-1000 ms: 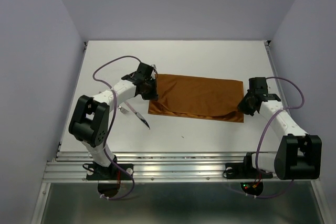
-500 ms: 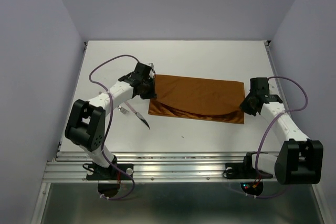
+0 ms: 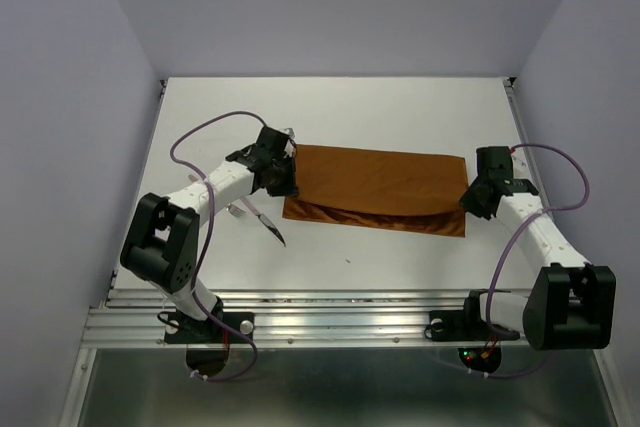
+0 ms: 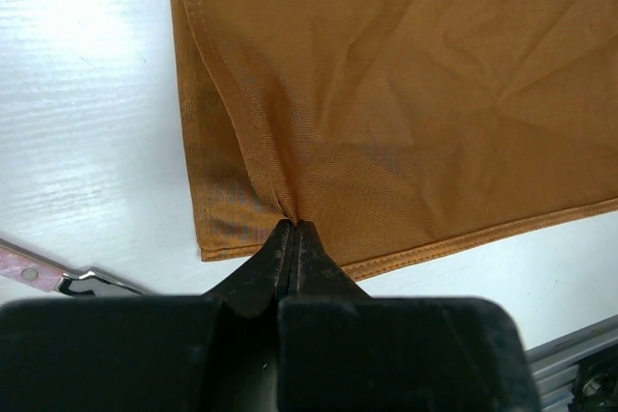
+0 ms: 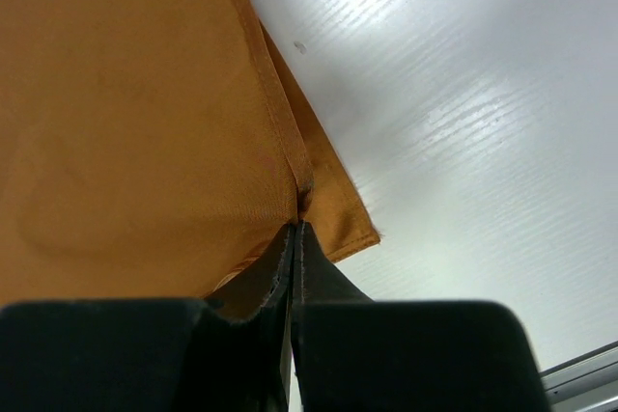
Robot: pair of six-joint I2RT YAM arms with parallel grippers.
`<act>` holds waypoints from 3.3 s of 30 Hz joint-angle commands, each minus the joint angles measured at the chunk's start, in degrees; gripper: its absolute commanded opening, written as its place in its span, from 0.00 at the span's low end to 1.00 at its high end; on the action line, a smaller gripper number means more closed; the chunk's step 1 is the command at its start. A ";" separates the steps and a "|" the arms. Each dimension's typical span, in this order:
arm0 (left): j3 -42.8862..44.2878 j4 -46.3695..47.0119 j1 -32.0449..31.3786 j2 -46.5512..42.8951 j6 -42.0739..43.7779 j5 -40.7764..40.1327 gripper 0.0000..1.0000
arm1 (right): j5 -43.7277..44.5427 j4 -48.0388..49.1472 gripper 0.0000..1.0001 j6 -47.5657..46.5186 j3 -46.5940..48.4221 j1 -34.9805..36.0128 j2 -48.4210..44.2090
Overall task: Fold the napkin into a case and place the utensils inside
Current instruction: Smooth out the rectangle-folded napkin at the center of the board.
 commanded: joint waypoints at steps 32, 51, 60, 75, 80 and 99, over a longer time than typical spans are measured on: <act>-0.46 -2.58 -0.66 -0.01 3.31 -3.20 0.00 | -8.00 -1.14 0.01 1.47 -3.02 -0.23 -2.59; 0.15 -3.20 -0.66 0.43 3.22 -3.02 0.53 | -5.55 -1.93 0.60 2.88 -2.85 -0.23 -2.15; 5.60 -6.27 -1.10 -1.59 3.31 -4.52 0.70 | -3.60 -1.76 0.58 1.47 -0.12 -0.23 -3.64; 9.65 0.92 -2.06 10.53 0.50 -1.01 0.45 | -10.90 6.94 0.07 0.85 -0.29 0.29 7.42; 7.81 2.95 -2.06 14.05 -0.47 -0.21 0.44 | -6.68 7.91 0.07 1.38 -2.31 0.29 12.17; -9.07 2.52 -4.88 3.17 -2.49 -1.70 0.44 | -7.03 3.79 0.11 7.89 -10.31 0.29 6.29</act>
